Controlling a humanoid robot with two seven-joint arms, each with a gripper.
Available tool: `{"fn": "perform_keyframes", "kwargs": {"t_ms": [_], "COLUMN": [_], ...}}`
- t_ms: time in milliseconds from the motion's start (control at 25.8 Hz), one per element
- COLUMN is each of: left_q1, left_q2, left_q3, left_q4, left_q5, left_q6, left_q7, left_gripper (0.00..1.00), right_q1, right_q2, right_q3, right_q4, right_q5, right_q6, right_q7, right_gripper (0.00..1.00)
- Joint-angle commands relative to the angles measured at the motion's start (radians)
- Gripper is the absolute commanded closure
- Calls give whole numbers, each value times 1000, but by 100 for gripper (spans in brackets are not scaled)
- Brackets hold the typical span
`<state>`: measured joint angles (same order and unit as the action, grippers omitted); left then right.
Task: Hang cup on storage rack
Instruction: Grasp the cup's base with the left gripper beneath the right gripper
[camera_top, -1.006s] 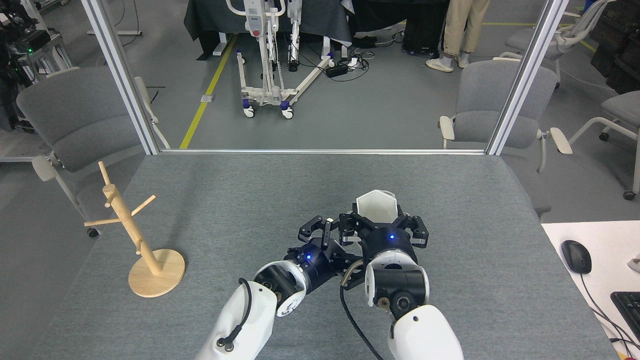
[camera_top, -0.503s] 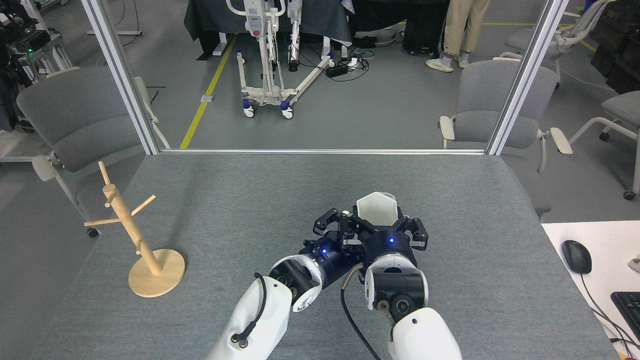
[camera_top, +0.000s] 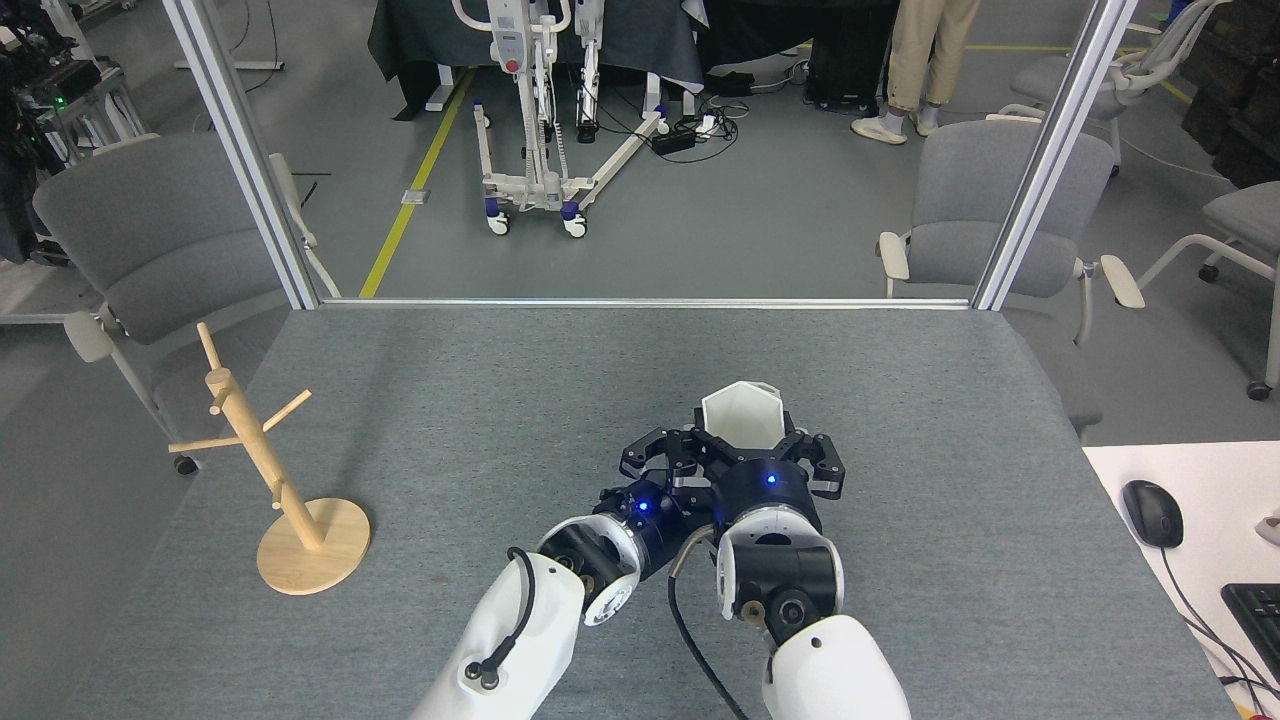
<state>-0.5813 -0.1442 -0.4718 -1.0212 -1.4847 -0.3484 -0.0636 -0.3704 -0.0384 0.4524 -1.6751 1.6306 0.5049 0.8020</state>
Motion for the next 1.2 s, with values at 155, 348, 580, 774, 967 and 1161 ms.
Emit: {"fn": "perform_keyframes", "kwargs": {"t_ms": [155, 348, 580, 774, 967, 1161], "left_q1": [-3, -2, -2, -2, -2, -2], "left_q2": [1, 1, 1, 3, 6, 6], "left_q3": [-1, 4, 4, 6, 6, 6], "left_q4": [-2, -4, -2, -2, -2, -2], "left_q5": [-2, 0, -2, 0, 0, 0], "left_q6": [-15, -37, -37, -38, -38, -38], "left_q7": [-1, 2, 2, 2, 2, 2], "left_gripper": [72, 100, 100, 100, 100, 100], "right_q1": [11, 22, 27, 27, 27, 31], "right_q2": [12, 12, 12, 9, 11, 9], "right_q3": [17, 19, 20, 20, 20, 12], "right_q4": [2, 2, 2, 15, 20, 20], "right_q5": [6, 14, 14, 12, 3, -34], "right_q6": [9, 14, 9, 1, -3, -43], "right_q7": [0, 0, 3, 0, -73, -237], "right_gripper": [100, 100, 100, 19, 1, 1]}}
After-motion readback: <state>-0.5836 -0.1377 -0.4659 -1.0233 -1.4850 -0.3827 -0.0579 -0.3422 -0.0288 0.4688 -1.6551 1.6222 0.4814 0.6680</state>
